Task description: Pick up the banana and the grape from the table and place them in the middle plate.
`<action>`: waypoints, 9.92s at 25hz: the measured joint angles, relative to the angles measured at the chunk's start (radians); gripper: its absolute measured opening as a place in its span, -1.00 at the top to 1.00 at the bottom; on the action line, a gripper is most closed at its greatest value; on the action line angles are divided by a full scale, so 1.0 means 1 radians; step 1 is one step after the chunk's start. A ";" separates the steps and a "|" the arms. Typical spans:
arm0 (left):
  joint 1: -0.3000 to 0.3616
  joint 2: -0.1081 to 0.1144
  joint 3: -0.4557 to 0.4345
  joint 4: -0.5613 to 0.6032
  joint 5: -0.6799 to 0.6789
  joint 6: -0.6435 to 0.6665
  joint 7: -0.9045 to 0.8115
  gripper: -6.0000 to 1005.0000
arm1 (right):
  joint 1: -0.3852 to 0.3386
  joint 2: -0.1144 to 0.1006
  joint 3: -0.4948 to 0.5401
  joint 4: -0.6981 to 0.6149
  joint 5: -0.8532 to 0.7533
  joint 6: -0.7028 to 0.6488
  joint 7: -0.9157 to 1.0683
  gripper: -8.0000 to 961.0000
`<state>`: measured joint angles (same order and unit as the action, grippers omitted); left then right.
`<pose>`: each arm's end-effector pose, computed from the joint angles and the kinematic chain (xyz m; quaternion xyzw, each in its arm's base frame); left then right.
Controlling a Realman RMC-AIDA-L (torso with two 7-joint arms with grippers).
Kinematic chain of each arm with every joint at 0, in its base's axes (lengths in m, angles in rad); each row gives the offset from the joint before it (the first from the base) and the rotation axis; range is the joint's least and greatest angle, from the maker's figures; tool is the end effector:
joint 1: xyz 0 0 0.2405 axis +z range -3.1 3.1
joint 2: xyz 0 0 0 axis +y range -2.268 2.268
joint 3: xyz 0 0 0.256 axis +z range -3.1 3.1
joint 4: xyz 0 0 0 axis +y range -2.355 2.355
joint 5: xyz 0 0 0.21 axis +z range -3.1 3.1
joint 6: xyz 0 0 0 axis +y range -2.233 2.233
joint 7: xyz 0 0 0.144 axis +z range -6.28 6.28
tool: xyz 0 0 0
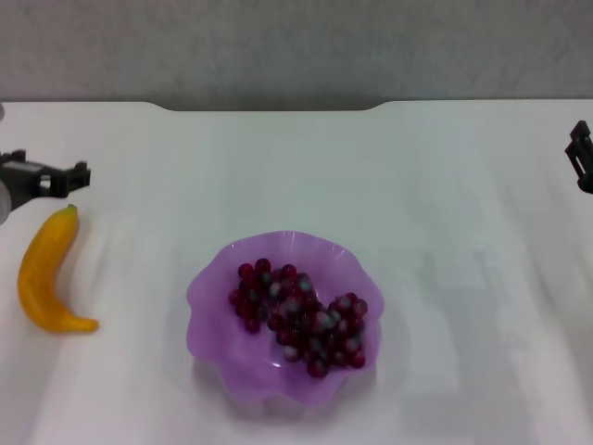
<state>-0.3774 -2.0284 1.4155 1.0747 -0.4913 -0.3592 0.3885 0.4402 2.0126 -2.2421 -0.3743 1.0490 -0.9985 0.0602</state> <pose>-0.2873 0.4176 0.0555 -0.7496 -0.3512 -0.0490 0.5589 0.3218 0.3635 0.0094 -0.6296 0.2932 0.3188 0.6450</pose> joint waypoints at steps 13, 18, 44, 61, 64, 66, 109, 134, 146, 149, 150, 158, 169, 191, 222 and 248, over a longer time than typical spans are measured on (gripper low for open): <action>-0.033 0.003 -0.072 0.003 0.191 -0.239 -0.132 -0.70 | 0.006 0.001 -0.011 -0.003 0.000 0.002 0.000 -0.51; -0.044 0.002 -0.070 -0.037 0.191 -0.265 -0.139 -0.69 | 0.005 0.002 -0.013 -0.003 0.000 0.001 0.000 -0.51; -0.139 0.007 -0.098 -0.271 0.198 -0.199 -0.157 -0.66 | 0.006 0.003 -0.025 -0.006 0.000 -0.006 0.000 -0.51; -0.170 0.009 -0.099 -0.364 0.198 -0.142 -0.155 -0.61 | 0.003 0.003 -0.025 -0.013 0.000 -0.009 0.001 -0.51; -0.170 0.010 -0.100 -0.364 0.198 -0.140 -0.155 -0.60 | 0.002 0.003 -0.025 -0.016 0.000 -0.009 0.000 -0.51; -0.170 0.010 -0.100 -0.364 0.199 -0.140 -0.156 -0.60 | 0.002 0.003 -0.025 -0.017 0.000 -0.009 0.000 -0.51; 0.018 -0.002 -0.011 0.305 0.177 -0.495 -0.117 0.08 | -0.014 0.003 -0.025 -0.009 0.000 -0.034 0.000 -0.51; 0.072 -0.002 0.207 0.460 -0.231 -0.625 0.275 0.08 | -0.013 0.003 -0.028 -0.008 0.000 -0.034 0.000 -0.51; -0.028 -0.003 0.275 0.271 -0.241 -0.511 0.277 0.07 | -0.009 0.003 -0.028 -0.008 0.000 -0.034 0.000 -0.51; -0.050 -0.003 0.276 0.229 -0.245 -0.481 0.273 0.08 | -0.009 0.003 -0.028 -0.008 0.000 -0.034 0.000 -0.51; -0.056 -0.003 0.276 0.216 -0.250 -0.473 0.273 0.08 | -0.008 0.003 -0.028 -0.008 0.000 -0.034 0.000 -0.51; -0.079 -0.004 0.277 0.160 -0.269 -0.453 0.267 0.08 | -0.006 0.003 -0.028 -0.008 0.000 -0.032 0.000 -0.51; -0.108 -0.004 0.278 0.105 -0.270 -0.447 0.249 0.08 | -0.006 0.003 -0.028 -0.011 0.000 -0.032 0.000 -0.51; -0.107 -0.006 0.287 0.099 -0.267 -0.417 0.238 -0.61 | -0.008 0.003 -0.030 -0.008 0.000 -0.034 0.000 -0.51; 0.025 -0.003 0.284 0.014 -0.411 0.316 0.264 -0.77 | -0.004 0.003 -0.030 -0.008 0.000 -0.024 -0.001 -0.51; -0.150 0.059 0.274 -0.570 0.004 0.872 -0.512 -0.77 | 0.021 0.003 -0.040 -0.010 0.000 -0.023 -0.002 -0.51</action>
<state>-0.5270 -1.9691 1.6894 0.5050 -0.4870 0.5125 -0.1233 0.4614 2.0156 -2.2825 -0.3845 1.0492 -1.0215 0.0582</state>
